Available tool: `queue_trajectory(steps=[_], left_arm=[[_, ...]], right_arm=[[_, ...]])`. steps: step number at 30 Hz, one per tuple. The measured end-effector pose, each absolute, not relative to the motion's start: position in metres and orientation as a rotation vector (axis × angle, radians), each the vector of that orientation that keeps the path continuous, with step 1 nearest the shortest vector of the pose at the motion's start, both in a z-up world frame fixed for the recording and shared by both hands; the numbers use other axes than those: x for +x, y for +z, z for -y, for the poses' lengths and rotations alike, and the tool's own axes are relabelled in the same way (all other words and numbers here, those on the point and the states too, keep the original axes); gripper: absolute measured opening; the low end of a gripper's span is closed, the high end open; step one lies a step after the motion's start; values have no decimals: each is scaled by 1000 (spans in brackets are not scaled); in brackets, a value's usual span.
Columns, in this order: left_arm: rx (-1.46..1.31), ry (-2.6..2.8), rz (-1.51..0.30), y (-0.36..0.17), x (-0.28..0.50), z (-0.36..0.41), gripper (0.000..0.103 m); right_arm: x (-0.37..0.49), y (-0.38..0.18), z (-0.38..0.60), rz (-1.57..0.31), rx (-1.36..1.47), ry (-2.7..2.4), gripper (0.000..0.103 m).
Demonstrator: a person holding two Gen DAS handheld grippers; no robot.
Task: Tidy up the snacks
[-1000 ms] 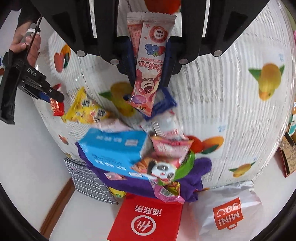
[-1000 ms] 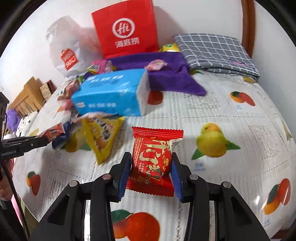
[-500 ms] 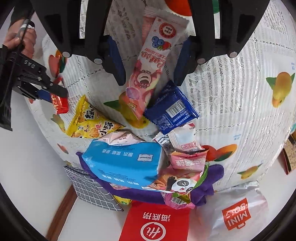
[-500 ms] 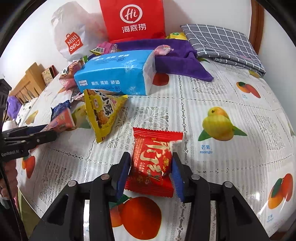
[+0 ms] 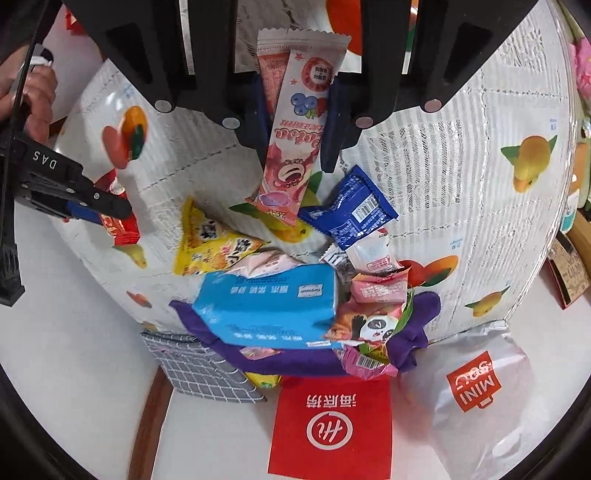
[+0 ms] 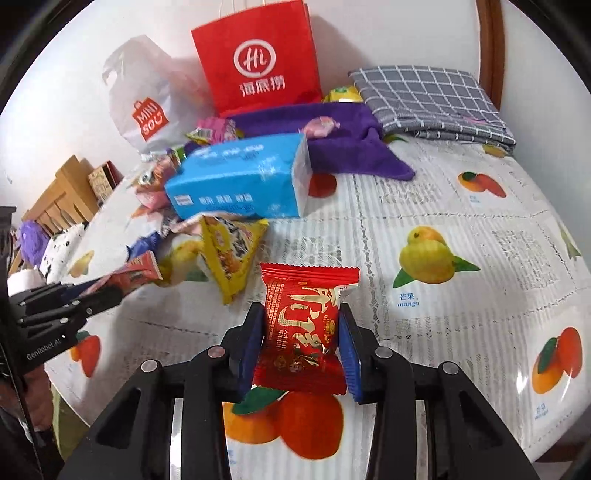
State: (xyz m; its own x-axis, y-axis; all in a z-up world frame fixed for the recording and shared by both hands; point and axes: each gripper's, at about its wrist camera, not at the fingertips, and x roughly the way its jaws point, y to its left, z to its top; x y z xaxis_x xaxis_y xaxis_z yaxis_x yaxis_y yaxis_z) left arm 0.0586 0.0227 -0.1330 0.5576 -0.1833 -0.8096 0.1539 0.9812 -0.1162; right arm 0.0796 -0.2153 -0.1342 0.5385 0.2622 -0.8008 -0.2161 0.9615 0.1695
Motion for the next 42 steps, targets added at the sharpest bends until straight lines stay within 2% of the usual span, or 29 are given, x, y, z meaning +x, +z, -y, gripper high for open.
queue_trajectory(steps=[15, 27, 42], left_arm=[[-92, -219, -879, -95, 53, -9, 24], [-130, -208, -825, -56, 62, -11, 24], [-190, -175, -792, -21, 120, -15, 24]], right_arm=[[68, -78, 223, -850, 148, 254, 39], [72, -33, 204, -772, 70, 295, 39], [133, 8, 196, -731, 42, 357, 39]])
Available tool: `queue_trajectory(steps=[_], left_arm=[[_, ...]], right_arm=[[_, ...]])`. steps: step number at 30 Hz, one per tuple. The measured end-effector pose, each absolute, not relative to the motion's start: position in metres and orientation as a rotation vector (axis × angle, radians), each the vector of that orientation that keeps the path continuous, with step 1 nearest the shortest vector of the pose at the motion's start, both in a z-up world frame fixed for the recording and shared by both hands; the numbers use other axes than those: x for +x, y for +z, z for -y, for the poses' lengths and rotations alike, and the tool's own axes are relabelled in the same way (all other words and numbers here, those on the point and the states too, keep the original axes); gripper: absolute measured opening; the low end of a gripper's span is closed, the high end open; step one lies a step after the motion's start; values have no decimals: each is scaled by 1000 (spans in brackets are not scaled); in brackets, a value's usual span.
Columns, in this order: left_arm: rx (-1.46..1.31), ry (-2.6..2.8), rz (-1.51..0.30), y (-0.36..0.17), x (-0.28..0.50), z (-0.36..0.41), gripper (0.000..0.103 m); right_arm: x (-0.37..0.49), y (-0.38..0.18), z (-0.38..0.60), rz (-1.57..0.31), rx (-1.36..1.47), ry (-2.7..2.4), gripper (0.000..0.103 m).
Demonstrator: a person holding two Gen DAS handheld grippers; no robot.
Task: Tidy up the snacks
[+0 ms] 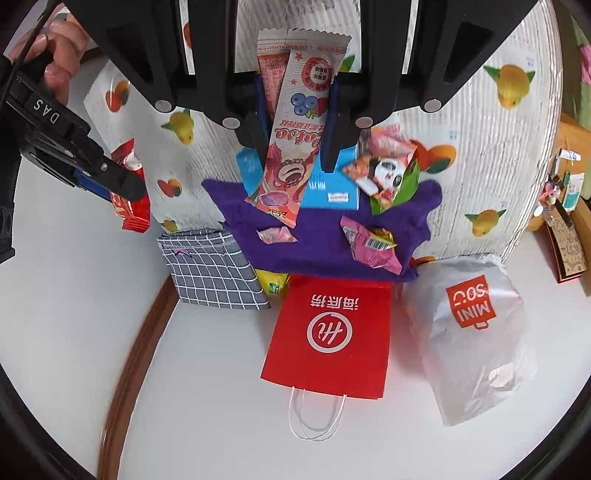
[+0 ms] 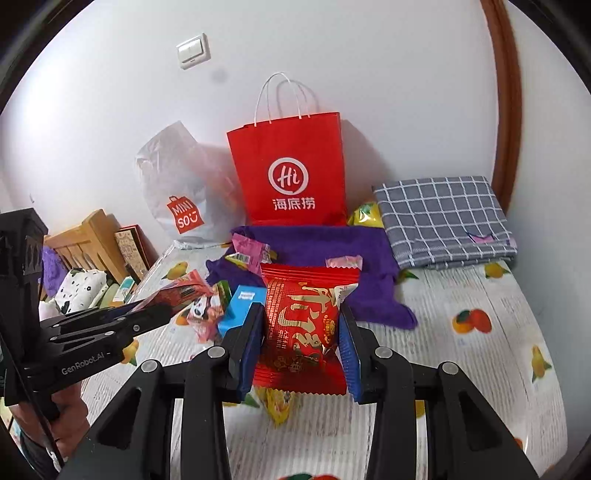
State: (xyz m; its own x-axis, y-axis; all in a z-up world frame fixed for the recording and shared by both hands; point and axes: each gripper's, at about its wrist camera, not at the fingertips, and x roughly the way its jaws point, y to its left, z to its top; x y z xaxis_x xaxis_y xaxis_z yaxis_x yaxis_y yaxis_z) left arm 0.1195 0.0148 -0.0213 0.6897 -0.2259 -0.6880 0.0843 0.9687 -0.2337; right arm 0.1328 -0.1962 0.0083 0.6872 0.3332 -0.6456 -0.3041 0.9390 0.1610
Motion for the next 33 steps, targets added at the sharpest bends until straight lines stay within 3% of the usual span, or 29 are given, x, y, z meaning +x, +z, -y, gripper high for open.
queue_trajectory(steps=[19, 33], left_arm=[[-140, -137, -813, -13, 227, -14, 24], [-153, -150, -843, -38, 288, -32, 24]], right_arm=[[246, -5, 176, -772, 47, 367, 39], [313, -8, 148, -771, 0, 373, 39]])
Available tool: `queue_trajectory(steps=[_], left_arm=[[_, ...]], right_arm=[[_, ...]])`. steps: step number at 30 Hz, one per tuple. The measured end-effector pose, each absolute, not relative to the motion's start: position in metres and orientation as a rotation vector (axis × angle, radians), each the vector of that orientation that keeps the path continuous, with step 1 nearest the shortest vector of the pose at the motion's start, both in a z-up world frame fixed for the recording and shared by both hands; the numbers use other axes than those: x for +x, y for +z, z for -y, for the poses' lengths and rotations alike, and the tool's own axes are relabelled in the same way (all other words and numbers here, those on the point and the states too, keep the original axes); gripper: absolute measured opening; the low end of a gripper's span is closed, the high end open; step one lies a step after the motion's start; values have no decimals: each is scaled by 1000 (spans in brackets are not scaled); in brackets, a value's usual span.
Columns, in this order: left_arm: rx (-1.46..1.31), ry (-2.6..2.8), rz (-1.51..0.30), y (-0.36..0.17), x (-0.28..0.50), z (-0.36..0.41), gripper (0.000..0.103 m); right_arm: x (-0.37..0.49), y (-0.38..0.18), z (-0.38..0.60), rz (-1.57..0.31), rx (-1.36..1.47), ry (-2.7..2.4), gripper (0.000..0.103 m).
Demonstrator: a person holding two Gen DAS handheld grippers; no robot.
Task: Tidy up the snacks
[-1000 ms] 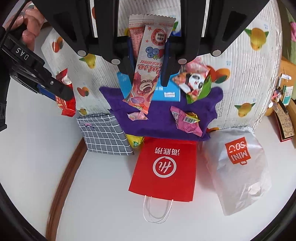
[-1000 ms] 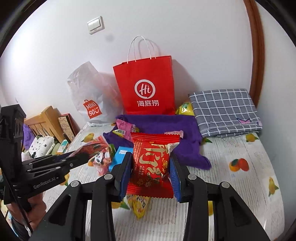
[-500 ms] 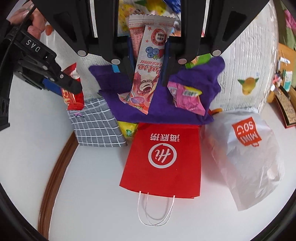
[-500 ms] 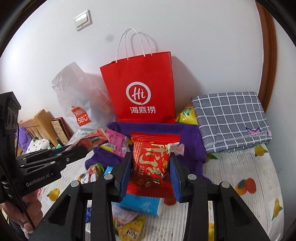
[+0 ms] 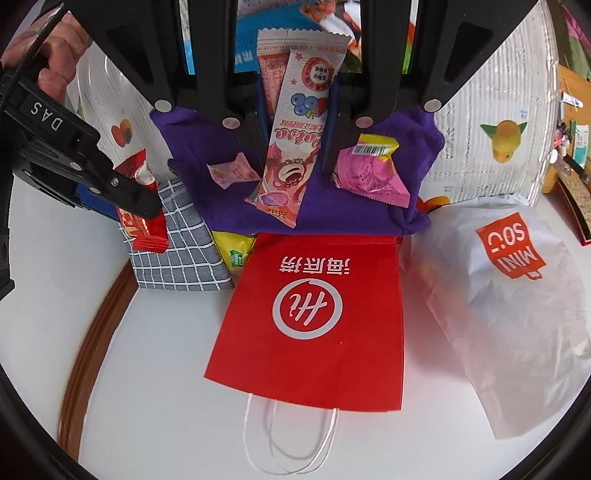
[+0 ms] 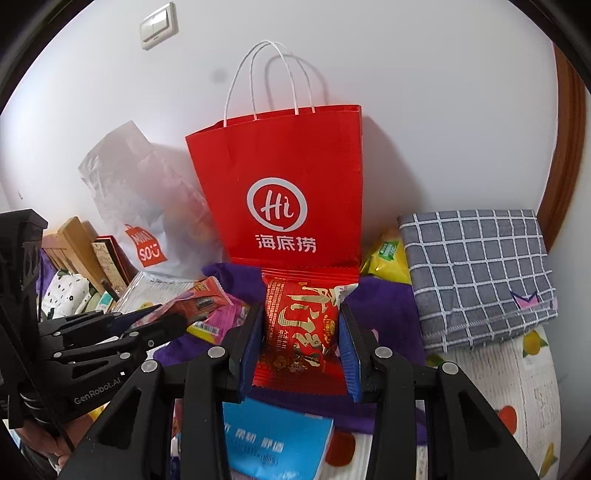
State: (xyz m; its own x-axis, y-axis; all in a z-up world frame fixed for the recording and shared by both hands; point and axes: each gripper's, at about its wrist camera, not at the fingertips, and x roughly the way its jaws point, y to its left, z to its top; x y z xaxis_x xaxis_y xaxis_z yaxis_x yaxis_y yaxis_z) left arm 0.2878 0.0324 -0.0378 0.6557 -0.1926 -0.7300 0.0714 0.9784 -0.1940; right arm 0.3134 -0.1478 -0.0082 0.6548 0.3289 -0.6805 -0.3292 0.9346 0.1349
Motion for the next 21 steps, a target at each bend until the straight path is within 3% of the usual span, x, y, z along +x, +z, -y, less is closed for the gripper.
queue_trajectory(steps=[21], left_arm=[[-163, -129, -914, -70, 313, -41, 24]], right_arm=[[355, -51, 172, -877, -46, 348, 39]])
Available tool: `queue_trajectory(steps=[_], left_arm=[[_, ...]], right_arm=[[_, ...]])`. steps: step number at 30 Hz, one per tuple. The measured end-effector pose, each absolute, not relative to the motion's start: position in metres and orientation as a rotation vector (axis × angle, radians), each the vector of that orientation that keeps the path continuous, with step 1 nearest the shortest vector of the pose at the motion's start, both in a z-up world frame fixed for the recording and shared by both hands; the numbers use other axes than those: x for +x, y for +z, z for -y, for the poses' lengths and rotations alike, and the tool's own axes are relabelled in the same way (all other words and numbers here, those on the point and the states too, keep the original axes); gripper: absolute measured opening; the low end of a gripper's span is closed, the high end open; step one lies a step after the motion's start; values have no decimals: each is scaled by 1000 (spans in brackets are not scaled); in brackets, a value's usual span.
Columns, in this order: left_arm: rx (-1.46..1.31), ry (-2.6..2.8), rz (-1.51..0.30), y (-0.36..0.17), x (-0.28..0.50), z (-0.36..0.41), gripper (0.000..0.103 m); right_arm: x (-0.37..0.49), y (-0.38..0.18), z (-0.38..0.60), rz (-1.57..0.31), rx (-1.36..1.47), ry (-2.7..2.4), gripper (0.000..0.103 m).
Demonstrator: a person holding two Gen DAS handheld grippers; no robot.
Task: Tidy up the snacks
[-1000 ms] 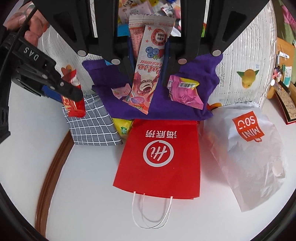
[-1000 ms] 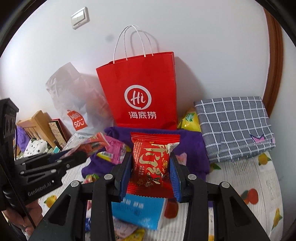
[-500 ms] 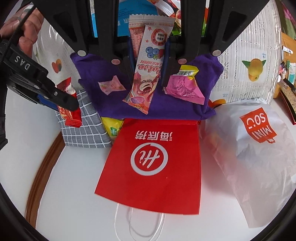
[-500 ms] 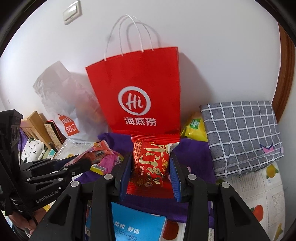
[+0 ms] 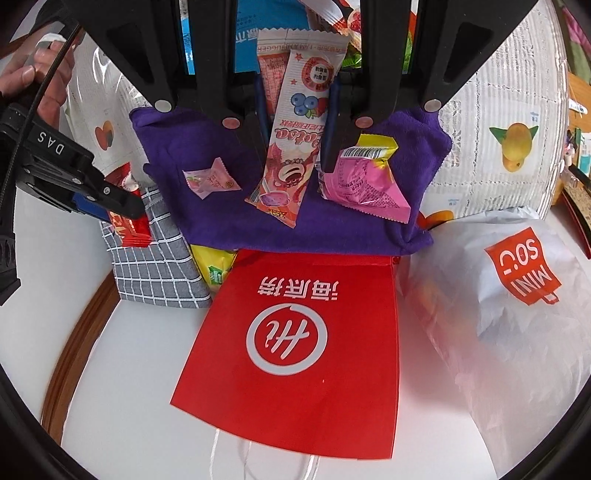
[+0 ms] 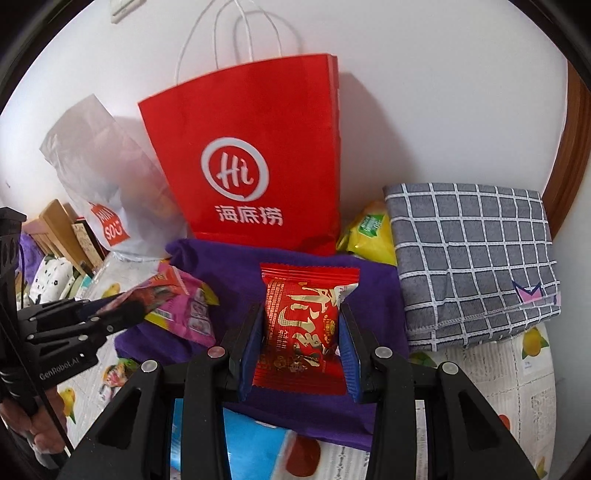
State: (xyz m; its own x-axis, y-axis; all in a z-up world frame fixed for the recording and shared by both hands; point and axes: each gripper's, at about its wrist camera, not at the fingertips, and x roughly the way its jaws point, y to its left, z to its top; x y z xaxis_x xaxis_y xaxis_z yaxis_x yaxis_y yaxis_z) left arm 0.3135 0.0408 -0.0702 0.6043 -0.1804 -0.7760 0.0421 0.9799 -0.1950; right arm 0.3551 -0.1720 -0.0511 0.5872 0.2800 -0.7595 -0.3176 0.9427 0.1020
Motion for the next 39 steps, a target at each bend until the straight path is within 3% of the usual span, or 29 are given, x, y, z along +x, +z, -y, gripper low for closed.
queue_trajectory(steps=[21, 39], left_arm=[[-218, -103, -992, -99, 331, -57, 24], [-273, -86, -1072, -118, 339, -66, 24]], right_arm=[[389, -129, 171, -1138, -86, 403, 39], [391, -141, 161, -1172, -150, 375, 41]])
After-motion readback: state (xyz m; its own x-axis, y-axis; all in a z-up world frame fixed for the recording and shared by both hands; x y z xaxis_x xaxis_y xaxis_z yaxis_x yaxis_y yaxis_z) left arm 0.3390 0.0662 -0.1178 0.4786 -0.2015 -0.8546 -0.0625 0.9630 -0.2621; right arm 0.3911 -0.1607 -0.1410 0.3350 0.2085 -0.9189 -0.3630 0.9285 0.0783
